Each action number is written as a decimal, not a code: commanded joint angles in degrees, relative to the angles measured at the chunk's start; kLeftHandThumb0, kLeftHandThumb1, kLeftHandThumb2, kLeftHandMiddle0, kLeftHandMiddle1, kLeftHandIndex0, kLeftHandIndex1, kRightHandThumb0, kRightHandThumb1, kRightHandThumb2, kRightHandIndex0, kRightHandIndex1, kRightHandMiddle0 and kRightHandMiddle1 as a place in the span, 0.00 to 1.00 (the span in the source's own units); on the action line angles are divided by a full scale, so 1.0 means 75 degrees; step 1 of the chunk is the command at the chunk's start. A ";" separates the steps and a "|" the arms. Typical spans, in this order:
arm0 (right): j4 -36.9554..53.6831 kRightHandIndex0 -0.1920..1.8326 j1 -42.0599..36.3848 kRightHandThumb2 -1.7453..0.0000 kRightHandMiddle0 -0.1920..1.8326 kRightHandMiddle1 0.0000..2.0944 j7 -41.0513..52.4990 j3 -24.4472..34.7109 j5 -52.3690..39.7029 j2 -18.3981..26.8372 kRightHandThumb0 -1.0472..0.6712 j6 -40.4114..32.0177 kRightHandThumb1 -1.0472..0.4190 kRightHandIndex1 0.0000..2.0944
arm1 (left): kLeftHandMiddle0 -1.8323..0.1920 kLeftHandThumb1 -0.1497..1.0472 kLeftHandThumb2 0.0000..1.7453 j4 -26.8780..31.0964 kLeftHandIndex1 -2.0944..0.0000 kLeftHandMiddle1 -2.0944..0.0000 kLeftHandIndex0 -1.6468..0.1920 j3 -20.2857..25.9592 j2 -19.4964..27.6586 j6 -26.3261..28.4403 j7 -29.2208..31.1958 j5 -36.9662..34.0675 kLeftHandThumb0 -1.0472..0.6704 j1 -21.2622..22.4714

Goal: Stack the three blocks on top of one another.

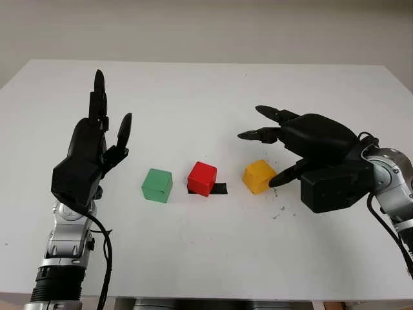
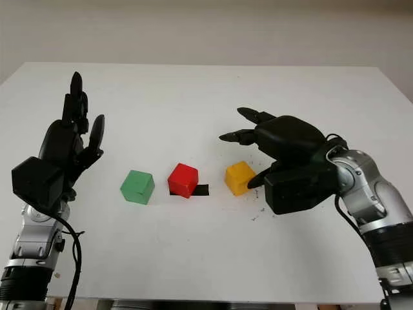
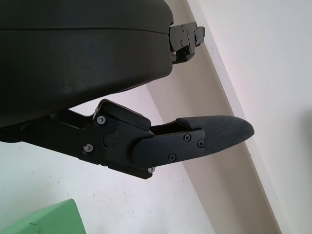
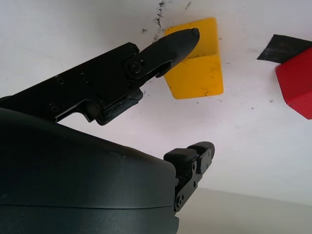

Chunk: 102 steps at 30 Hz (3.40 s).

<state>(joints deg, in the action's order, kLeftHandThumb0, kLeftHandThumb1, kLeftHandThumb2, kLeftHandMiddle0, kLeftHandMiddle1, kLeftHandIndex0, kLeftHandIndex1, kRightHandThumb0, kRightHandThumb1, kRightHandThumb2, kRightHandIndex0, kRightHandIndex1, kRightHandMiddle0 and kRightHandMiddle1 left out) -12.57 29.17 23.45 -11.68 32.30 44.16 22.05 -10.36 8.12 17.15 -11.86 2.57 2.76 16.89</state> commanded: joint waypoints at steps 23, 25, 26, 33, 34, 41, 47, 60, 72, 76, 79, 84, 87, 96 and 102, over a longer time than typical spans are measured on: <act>-0.0355 0.10 -0.0234 0.97 0.36 0.05 -0.0804 -0.0252 0.0521 -0.0162 0.34 0.0064 0.15 0.03 | 0.99 1.00 0.34 0.0275 0.97 0.97 0.98 -0.0017 -0.0019 0.0188 0.0029 0.0031 0.12 -0.0129; -0.0454 0.11 -0.0209 0.97 0.38 0.06 -0.0951 -0.0275 0.0575 -0.0186 0.34 0.0107 0.15 0.04 | 0.99 1.00 0.34 0.0273 0.97 0.97 0.98 -0.0017 -0.0021 0.0187 0.0030 0.0027 0.12 -0.0126; -0.0494 0.12 -0.0184 0.97 0.39 0.06 -0.1008 -0.0308 0.0645 -0.0192 0.35 0.0103 0.14 0.04 | 0.99 1.00 0.34 0.0285 0.97 0.98 0.98 -0.0009 -0.0042 0.0200 0.0044 -0.0017 0.12 -0.0123; -0.0513 0.14 -0.0100 0.96 0.44 0.09 -0.0931 -0.0415 0.0775 -0.0248 0.33 -0.0089 0.12 0.04 | 0.99 1.00 0.34 0.0269 0.98 0.98 0.99 0.0007 -0.0084 0.0147 0.0051 -0.0067 0.12 -0.0116; -0.0515 0.14 -0.0095 0.97 0.44 0.09 -0.0904 -0.0416 0.0760 -0.0256 0.34 -0.0114 0.12 0.04 | 0.99 1.00 0.34 0.0239 0.98 0.98 0.99 0.0015 -0.0086 0.0104 0.0053 -0.0080 0.12 -0.0108; -0.0499 0.16 -0.0067 0.97 0.47 0.12 -0.0754 -0.0438 0.0738 -0.0263 0.35 -0.0187 0.12 0.04 | 0.98 1.00 0.34 0.0293 0.97 0.97 0.98 0.0008 -0.0086 0.0184 -0.0020 -0.0014 0.12 -0.0133; -0.0481 0.17 -0.0074 0.96 0.48 0.15 -0.0663 -0.0409 0.0601 -0.0230 0.35 -0.0116 0.10 0.04 | 0.99 1.00 0.34 0.0326 0.98 0.97 0.98 -0.0018 -0.0081 0.0241 -0.0053 0.0062 0.12 -0.0134; -0.1550 0.22 0.0078 0.97 0.29 0.63 -0.0587 0.0211 -0.1666 -0.0733 0.36 0.0911 0.04 0.04 | 0.98 1.00 0.33 0.0320 0.97 0.97 0.98 -0.0073 -0.0069 0.0358 -0.0039 0.0123 0.14 -0.0092; -0.2098 0.24 0.0426 0.97 0.29 0.66 0.0224 0.0956 -0.3643 -0.1487 0.33 0.0770 0.06 0.03 | 0.99 1.00 0.32 0.0311 0.98 0.97 0.99 -0.0093 -0.0067 0.0469 0.0056 0.0121 0.18 -0.0075; -0.2184 0.23 0.0559 0.97 0.29 0.66 0.0174 0.0949 -0.3639 -0.1739 0.34 0.0782 0.06 0.03 | 0.98 1.00 0.32 0.0363 0.97 0.97 0.99 -0.0086 -0.0071 0.0509 0.0038 0.0128 0.18 -0.0121; -0.2334 0.23 0.0721 0.97 0.30 0.67 0.0453 0.1006 -0.3981 -0.1978 0.34 0.0656 0.06 0.03 | 0.99 1.00 0.31 0.0337 0.97 0.97 0.99 -0.0049 -0.0102 0.0466 0.0062 0.0026 0.17 -0.0128; -0.2836 0.21 0.1314 0.97 0.26 0.70 0.1214 0.1013 -0.4454 -0.2236 0.35 0.0079 0.05 0.02 | 0.98 1.00 0.31 0.0387 0.97 0.97 0.98 -0.0071 -0.0090 0.0469 0.0021 0.0061 0.17 -0.0157; -0.3304 0.21 0.1640 0.97 0.26 0.71 0.1436 0.1055 -0.4585 -0.2504 0.34 -0.0066 0.05 0.02 | 0.98 1.00 0.31 0.0419 0.97 0.97 0.98 -0.0075 -0.0088 0.0502 0.0017 0.0071 0.17 -0.0182; -0.3061 0.20 0.1466 0.97 0.25 0.76 0.1915 0.1274 -0.5395 -0.3367 0.36 -0.1207 0.07 0.02 | 0.98 1.00 0.31 0.0567 0.97 0.98 0.98 -0.0068 -0.0105 0.0608 -0.0011 0.0098 0.17 -0.0231; -0.2880 0.21 0.1177 0.97 0.25 0.80 0.2049 0.1301 -0.5552 -0.3605 0.36 -0.1675 0.07 0.02 | 0.98 1.00 0.31 0.0564 0.97 0.97 0.98 -0.0046 -0.0146 0.0600 0.0001 0.0014 0.17 -0.0230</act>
<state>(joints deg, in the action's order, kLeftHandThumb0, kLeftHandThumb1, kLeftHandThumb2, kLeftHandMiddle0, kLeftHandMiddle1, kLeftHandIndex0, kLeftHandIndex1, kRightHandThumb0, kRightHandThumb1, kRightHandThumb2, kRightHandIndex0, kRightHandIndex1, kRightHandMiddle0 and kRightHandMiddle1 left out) -34.53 38.46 38.62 -2.62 -8.96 17.53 9.69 -7.17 7.59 16.18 -7.26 2.68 2.98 15.46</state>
